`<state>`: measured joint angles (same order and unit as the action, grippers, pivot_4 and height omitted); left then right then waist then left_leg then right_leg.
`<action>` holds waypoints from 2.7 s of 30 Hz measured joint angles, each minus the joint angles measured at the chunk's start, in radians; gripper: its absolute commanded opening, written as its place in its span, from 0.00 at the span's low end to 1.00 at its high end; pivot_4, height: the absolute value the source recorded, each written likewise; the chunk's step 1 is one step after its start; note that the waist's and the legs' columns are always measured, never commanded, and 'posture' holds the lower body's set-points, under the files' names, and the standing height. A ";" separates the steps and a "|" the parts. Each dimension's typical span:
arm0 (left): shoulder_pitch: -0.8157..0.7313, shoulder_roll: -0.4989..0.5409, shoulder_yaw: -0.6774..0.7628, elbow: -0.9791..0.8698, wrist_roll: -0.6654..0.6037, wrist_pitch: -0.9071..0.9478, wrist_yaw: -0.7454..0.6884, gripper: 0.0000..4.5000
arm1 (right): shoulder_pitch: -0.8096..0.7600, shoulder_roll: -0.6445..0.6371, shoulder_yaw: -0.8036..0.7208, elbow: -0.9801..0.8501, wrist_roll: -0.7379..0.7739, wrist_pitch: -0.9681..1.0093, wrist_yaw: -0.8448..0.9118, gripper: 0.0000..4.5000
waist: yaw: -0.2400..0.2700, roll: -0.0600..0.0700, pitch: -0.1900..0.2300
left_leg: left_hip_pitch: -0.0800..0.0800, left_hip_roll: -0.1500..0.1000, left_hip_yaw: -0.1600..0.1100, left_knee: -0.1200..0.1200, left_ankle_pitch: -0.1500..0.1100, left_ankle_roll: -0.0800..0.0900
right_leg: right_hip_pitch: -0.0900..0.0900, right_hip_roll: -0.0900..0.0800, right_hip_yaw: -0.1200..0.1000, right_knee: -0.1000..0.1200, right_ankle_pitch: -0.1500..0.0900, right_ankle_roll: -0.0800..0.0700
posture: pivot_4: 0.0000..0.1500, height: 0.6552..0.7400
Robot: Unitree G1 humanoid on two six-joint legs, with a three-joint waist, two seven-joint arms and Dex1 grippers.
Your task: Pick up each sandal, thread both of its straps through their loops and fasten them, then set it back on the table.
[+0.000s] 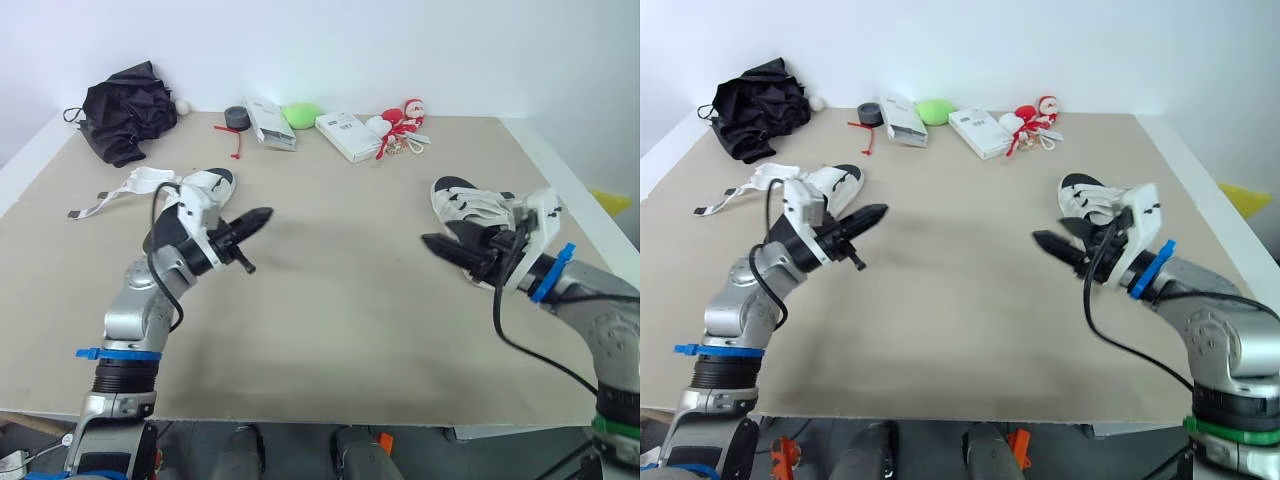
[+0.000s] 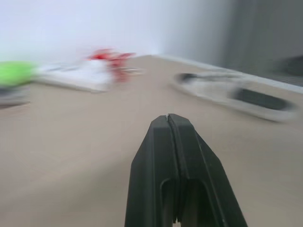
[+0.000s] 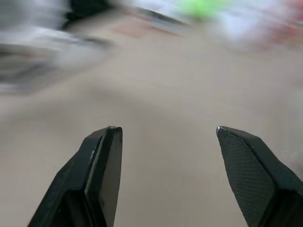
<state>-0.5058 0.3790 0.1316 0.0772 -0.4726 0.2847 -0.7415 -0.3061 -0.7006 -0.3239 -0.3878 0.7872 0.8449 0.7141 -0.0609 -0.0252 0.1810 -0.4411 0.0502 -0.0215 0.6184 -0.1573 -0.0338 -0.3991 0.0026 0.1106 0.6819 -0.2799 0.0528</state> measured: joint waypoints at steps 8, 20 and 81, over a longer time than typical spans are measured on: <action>0.008 0.099 0.081 0.141 0.183 -0.018 0.275 0.69 | -0.063 0.119 0.203 -0.076 0.061 0.008 0.003 0.78 | 0.012 -0.003 0.000 | -0.001 -0.001 0.001 0.001 0.004 -0.006 | 0.000 -0.003 0.000 -0.001 0.002 0.002 | 1.00 0.98; -0.048 0.094 0.008 0.238 0.249 0.043 0.294 0.98 | -0.100 0.150 0.261 -0.094 0.102 0.008 0.002 0.78 | 0.018 -0.003 0.000 | -0.002 -0.002 0.000 0.001 0.004 -0.007 | -0.001 -0.003 -0.001 -0.001 0.002 0.002 | 1.00 0.98; -0.115 0.124 -0.243 0.323 0.251 -0.254 -0.685 0.01 | -0.101 0.103 0.235 -0.052 0.011 -0.121 -0.058 0.78 | 0.014 -0.004 0.000 | -0.005 -0.003 -0.001 0.001 0.005 -0.006 | -0.003 -0.004 -0.003 0.000 0.004 -0.001 | 1.00 0.98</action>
<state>-0.6211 0.5033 -0.1117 0.4004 -0.2214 0.0310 -1.4267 -0.4073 -0.5972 -0.0893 -0.4400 0.7985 0.7243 0.6564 -0.0473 -0.0287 0.1809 -0.4465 0.0476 -0.0224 0.6190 -0.1519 -0.0399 -0.4020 -0.0016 0.1080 0.6817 -0.2760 0.0522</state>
